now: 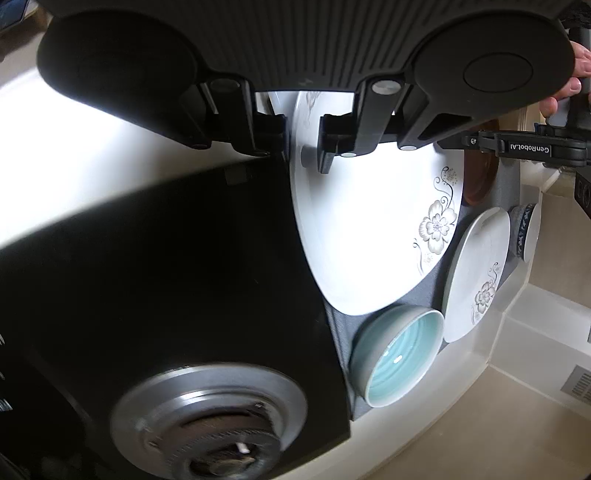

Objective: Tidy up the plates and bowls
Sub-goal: 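Lift the white floral plate with both grippers toward the other white plate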

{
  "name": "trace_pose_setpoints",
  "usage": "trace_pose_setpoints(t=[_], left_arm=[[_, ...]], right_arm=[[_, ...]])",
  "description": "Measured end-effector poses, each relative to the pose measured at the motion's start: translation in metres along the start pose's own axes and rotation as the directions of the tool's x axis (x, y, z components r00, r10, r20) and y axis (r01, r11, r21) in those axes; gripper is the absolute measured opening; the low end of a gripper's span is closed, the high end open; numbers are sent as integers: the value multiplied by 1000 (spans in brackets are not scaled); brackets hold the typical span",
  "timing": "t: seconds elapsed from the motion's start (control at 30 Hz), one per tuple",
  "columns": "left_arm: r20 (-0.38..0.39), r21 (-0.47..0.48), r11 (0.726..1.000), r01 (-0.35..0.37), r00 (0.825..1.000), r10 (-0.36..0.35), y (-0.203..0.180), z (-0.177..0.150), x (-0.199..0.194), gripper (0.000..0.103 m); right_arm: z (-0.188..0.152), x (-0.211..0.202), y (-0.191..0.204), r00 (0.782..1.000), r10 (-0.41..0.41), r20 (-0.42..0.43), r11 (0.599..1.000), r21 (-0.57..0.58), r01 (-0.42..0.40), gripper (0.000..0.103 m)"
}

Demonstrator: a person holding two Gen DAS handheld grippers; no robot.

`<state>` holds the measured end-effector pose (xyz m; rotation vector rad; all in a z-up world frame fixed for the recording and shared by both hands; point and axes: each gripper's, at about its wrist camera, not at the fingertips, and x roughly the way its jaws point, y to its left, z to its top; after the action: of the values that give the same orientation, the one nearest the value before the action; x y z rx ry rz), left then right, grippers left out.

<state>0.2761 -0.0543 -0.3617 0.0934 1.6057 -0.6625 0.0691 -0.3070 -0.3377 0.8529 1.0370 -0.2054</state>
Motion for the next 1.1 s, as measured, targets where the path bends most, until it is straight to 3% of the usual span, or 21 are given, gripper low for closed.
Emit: trace_pose_setpoints(t=[0.1, 0.23, 0.53, 0.7, 0.8, 0.97, 1.1], left_arm=[[-15, -4, 1000, 18, 1000, -18, 0, 0, 5, 22], [-34, -5, 999, 36, 999, -36, -2, 1, 10, 34], [-6, 108, 994, -11, 1000, 12, -15, -6, 11, 28], [29, 133, 991, -12, 1000, 8, -18, -4, -3, 27], [49, 166, 986, -10, 999, 2, -20, -3, -8, 27], [0, 116, 993, 32, 999, -32, 1, -3, -5, 27], [16, 125, 991, 41, 999, -43, 2, -6, -15, 27]], right_arm=[[-3, 3, -3, 1000, 12, 1, 999, 37, -12, 19], [-5, 5, 1, 1000, -5, 14, 1000, 28, 4, 21], [-18, 1, 5, 995, -33, 97, 999, 45, 28, 21], [-25, -11, -5, 991, 52, 127, 991, 118, -67, 13], [-27, -14, -6, 989, 65, 131, 988, 128, -82, 13], [-35, -14, -10, 984, 100, 149, 975, 180, -126, 13], [-38, -23, -3, 977, 125, 173, 976, 154, -152, 13]])
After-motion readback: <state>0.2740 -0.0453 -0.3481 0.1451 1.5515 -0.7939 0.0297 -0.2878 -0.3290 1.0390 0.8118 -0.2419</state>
